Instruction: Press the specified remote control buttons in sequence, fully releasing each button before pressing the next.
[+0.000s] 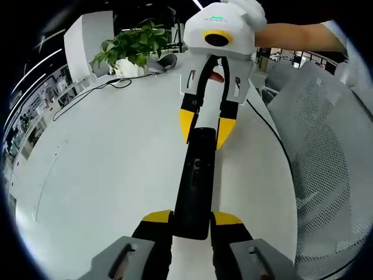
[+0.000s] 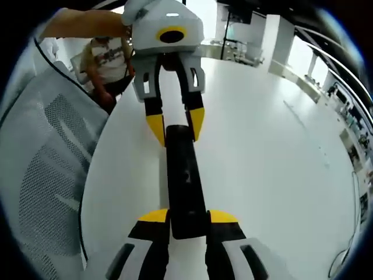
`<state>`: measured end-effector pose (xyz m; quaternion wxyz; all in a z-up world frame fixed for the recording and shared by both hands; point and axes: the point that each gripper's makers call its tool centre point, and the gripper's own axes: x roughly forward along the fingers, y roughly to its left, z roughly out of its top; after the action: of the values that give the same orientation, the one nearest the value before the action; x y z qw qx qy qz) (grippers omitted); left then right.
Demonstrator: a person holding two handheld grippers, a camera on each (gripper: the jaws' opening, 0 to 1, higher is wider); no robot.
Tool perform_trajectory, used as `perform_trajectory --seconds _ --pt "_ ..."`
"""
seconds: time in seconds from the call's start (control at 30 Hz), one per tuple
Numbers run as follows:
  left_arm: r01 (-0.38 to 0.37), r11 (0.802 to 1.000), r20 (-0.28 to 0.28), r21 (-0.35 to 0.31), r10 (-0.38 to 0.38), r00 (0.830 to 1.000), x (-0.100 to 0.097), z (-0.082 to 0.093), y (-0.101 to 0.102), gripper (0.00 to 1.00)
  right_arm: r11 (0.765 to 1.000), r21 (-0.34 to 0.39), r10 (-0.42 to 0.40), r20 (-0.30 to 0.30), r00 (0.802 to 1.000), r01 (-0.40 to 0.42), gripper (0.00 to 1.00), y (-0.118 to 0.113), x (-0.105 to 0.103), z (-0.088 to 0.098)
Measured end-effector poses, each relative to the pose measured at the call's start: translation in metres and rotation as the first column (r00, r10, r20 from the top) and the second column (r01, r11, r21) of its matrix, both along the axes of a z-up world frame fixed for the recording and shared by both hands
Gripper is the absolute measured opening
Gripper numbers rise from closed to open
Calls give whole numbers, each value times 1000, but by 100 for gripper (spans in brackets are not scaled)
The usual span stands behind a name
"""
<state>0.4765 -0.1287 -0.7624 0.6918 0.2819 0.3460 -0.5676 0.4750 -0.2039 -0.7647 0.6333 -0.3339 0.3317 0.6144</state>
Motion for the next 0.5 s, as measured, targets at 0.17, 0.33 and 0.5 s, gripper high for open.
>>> perform_trajectory --seconds 0.17,0.33,0.5 --pt "3 1000 -5 8 -3 1000 -3 -2 0 24 1000 -6 9 -8 1000 -9 20 -1 -3 -2" --pt "11 1000 -6 17 -11 1000 -4 -6 -1 24 1000 -10 15 -8 1000 -15 20 -2 -4 -3" --pt "17 1000 -3 22 -17 1000 -3 -7 -1 24 1000 -6 15 -7 1000 -15 20 -3 -2 -3"
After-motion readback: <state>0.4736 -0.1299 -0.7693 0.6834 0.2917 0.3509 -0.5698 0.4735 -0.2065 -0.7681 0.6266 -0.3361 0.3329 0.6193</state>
